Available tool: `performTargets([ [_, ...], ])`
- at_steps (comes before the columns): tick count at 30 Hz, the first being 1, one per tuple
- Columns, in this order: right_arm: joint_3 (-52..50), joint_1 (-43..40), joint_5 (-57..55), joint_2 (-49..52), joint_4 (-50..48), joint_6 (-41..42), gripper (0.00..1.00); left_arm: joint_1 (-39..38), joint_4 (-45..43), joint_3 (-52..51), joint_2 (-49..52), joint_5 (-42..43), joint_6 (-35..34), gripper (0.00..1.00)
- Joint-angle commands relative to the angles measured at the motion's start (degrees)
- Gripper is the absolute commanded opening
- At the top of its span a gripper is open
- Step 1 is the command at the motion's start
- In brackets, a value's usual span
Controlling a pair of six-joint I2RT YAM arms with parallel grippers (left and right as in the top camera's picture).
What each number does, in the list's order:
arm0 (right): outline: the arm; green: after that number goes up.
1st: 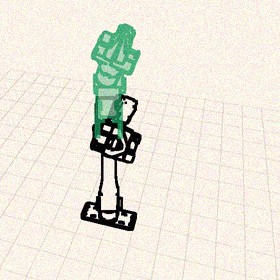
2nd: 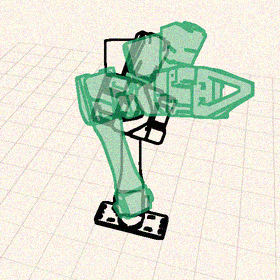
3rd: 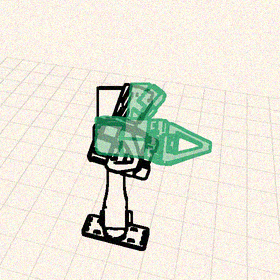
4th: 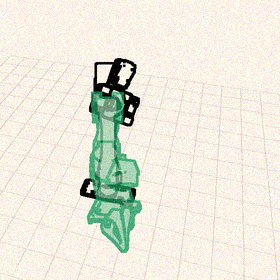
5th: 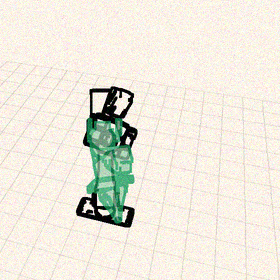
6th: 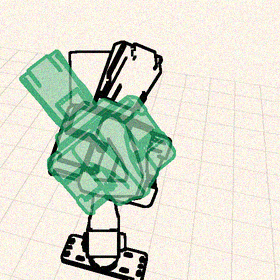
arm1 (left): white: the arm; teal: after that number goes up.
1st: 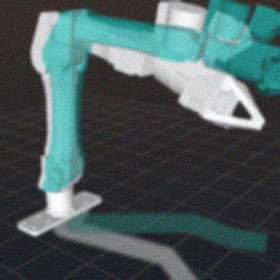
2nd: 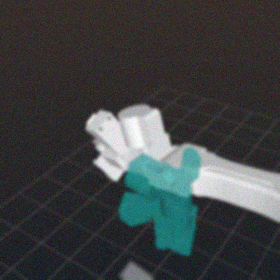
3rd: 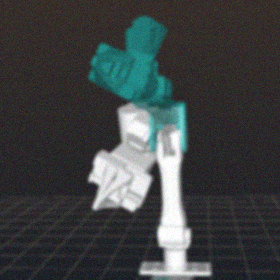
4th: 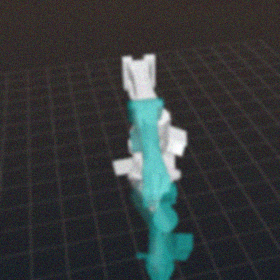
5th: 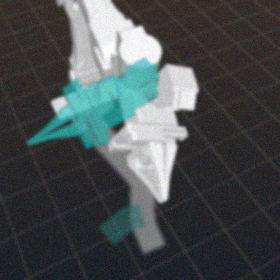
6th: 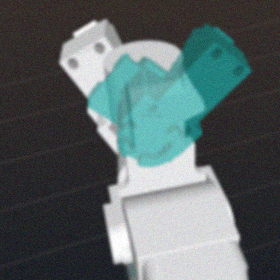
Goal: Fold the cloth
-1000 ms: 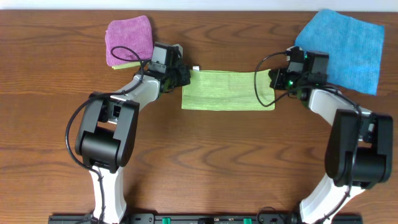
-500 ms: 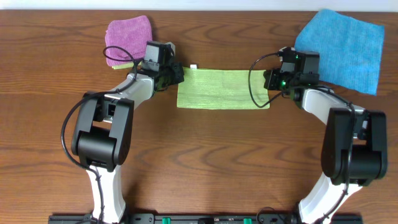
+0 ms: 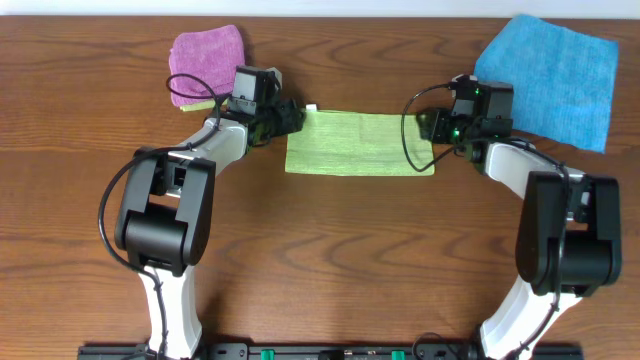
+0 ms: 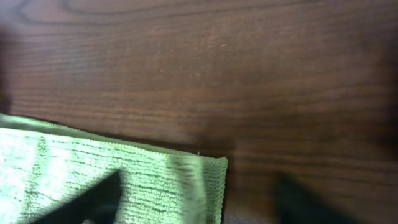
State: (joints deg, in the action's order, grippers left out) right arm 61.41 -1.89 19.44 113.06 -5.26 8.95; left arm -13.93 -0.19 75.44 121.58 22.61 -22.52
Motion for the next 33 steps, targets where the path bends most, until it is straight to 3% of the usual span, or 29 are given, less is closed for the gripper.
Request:
performTargets([
  [1, 0.9, 0.5, -0.8, 0.7, -0.2, 0.2, 0.99, 0.4, 0.3, 1.2, 0.1, -0.7, 0.3, 0.72],
  [8, 0.9, 0.5, 0.9, 0.3, -0.4, 0.3, 0.99, 1.9, 0.4, 1.4, -0.9, -0.1, 0.2, 0.67],
  [13, 1.6, 0.4, 2.0, -4.4, 5.0, 0.4, 0.99, 3.3, 5.9, 1.4, -9.3, -0.1, 4.1, 0.68],
  [14, 1.7, 0.4, 2.2, -5.7, 6.6, 0.4, 0.93, 3.3, 7.3, 1.4, -11.0, 0.0, 4.6, 0.7],
  [15, 1.8, 0.5, 2.8, -7.2, 8.6, 0.4, 0.75, 3.3, 9.4, 1.4, -13.0, -0.1, 4.7, 0.73],
  [16, 1.8, 0.6, 4.0, -8.5, 10.4, 0.4, 0.64, 3.3, 11.7, 1.4, -14.8, -0.1, 5.5, 0.75],
  [18, 1.8, 1.0, 5.5, -10.7, 13.6, 0.3, 0.61, 3.3, 17.0, 1.4, -17.9, -0.2, 8.6, 0.82],
  [21, 1.8, 1.7, 5.4, -12.4, 18.6, -0.3, 0.55, 3.5, 26.1, 1.4, -21.5, -0.2, 12.4, 0.84],
  [22, 1.8, 1.9, 5.4, -12.7, 20.8, -0.8, 0.55, 3.5, 30.2, 1.4, -22.8, -0.5, 13.9, 0.84],
  [25, 1.8, 2.3, 4.4, -12.6, 24.7, -3.2, 0.81, 3.5, 37.6, 1.4, -25.0, -0.3, 16.9, 0.89],
  [26, 1.8, 2.4, 2.1, -12.5, 25.6, -4.7, 0.84, 3.3, 37.7, 1.4, -25.1, 0.4, 17.2, 0.92],
  [31, 1.8, 2.9, -3.0, -12.0, 25.4, -6.5, 0.84, -0.2, 30.6, 1.3, -21.3, 8.9, 16.8, 0.95],
  [33, 1.8, 2.9, -3.4, -12.0, 25.0, -6.5, 0.83, -3.3, 25.7, 1.3, -18.0, 9.2, 13.6, 0.97],
])
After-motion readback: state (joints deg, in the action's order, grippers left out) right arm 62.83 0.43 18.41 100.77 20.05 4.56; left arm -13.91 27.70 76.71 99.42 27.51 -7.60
